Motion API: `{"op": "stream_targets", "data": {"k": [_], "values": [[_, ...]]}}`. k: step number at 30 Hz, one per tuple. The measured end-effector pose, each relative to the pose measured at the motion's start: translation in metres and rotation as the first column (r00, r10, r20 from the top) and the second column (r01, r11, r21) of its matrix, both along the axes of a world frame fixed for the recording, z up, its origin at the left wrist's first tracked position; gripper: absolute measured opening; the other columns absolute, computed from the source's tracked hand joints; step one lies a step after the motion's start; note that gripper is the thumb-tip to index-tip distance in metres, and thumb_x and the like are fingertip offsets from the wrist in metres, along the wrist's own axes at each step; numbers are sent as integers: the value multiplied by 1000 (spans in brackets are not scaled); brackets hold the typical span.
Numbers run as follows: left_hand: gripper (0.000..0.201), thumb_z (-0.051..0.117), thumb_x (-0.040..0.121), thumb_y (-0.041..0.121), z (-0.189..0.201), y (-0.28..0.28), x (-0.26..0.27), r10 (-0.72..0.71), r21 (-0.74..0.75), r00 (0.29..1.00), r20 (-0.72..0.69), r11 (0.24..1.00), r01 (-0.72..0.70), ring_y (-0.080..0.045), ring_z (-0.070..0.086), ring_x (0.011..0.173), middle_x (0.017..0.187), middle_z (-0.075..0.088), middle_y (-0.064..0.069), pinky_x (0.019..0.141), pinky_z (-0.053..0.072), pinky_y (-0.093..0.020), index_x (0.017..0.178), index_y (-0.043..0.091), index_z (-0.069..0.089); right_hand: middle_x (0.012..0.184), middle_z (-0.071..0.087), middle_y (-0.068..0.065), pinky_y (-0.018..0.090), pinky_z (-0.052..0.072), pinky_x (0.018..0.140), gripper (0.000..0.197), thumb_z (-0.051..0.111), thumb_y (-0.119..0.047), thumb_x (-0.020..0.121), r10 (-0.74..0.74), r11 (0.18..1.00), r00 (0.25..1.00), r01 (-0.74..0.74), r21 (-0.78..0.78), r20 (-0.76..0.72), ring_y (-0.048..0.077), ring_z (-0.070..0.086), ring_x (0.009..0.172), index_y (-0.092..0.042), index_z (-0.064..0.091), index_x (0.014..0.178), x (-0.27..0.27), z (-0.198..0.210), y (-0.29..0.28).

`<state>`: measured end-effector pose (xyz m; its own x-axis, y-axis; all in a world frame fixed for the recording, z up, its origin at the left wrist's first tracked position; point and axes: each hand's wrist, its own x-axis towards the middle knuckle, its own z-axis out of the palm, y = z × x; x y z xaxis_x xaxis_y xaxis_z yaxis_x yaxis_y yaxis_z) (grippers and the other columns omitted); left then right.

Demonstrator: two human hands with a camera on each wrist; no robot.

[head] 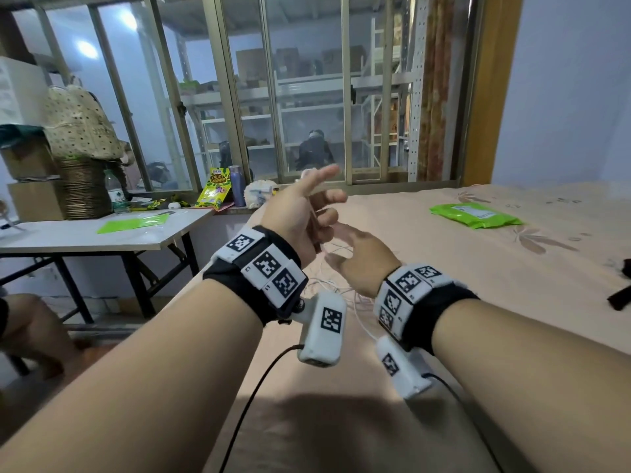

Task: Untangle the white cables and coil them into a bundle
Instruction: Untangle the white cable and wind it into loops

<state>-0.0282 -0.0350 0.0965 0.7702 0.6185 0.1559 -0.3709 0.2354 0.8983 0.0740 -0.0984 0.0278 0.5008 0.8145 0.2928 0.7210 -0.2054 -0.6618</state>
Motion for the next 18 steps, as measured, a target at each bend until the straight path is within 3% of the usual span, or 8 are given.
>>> {"op": "stream_targets", "data": {"k": [2,4,6,9,12,15,17,18], "values": [[38,36,102,36,-2,-1,-1,-119,-75,993,22,990,120,-7,31,38,61,60,2,35,21,-16,121,15,62,111,64,-9,10,40,76,28,55,-17,91,73,995,997,-72,67,-10,7,58,87,-20,57,119,-9,7,4],[43,33,102,38,-2,1,-2,-206,-141,976,69,967,214,-4,33,34,59,62,3,34,20,-16,114,11,65,94,53,-9,4,33,58,20,47,-8,95,108,994,988,-111,21,106,0,48,72,-9,61,110,-22,13,6],[50,31,102,39,-3,3,-5,-252,-177,964,88,948,264,-4,33,31,56,62,1,32,19,-15,97,7,69,95,58,-4,12,32,56,19,48,-10,93,20,990,983,-44,133,181,12,57,82,-6,60,106,-22,7,9],[59,32,101,42,-3,2,-9,-300,-199,950,86,929,312,-5,31,27,49,53,3,30,19,-16,66,9,66,92,61,-1,22,36,63,16,61,-18,79,-212,857,977,192,478,-12,21,58,87,-16,55,93,-16,-2,13],[58,32,100,44,-1,0,-12,-327,-181,945,13,929,323,-7,26,26,40,36,6,33,16,-16,56,13,55,124,57,8,23,42,96,41,59,-21,77,-65,898,987,-7,439,150,21,53,114,-17,55,118,-18,2,12],[57,32,100,46,0,-3,-13,-369,-178,929,-27,916,358,-7,23,23,33,26,7,32,15,-14,55,15,48,120,63,3,0,38,81,36,57,-12,82,155,925,983,-178,335,95,0,58,98,-17,60,118,-25,3,6],[56,31,100,46,-1,-2,-14,-392,-168,919,-30,909,382,-6,22,23,33,25,7,34,14,-15,56,14,48,110,61,3,5,43,76,57,56,-23,78,161,916,986,-131,380,-48,-4,58,87,-10,50,133,-20,-1,13],[56,31,100,46,-1,-2,-14,-401,-164,916,-25,905,392,-6,22,23,33,25,7,35,13,-15,57,14,49,104,58,13,15,48,72,61,55,-25,78,145,903,983,-86,422,-112,5,58,84,-9,46,136,-20,2,13]]}}
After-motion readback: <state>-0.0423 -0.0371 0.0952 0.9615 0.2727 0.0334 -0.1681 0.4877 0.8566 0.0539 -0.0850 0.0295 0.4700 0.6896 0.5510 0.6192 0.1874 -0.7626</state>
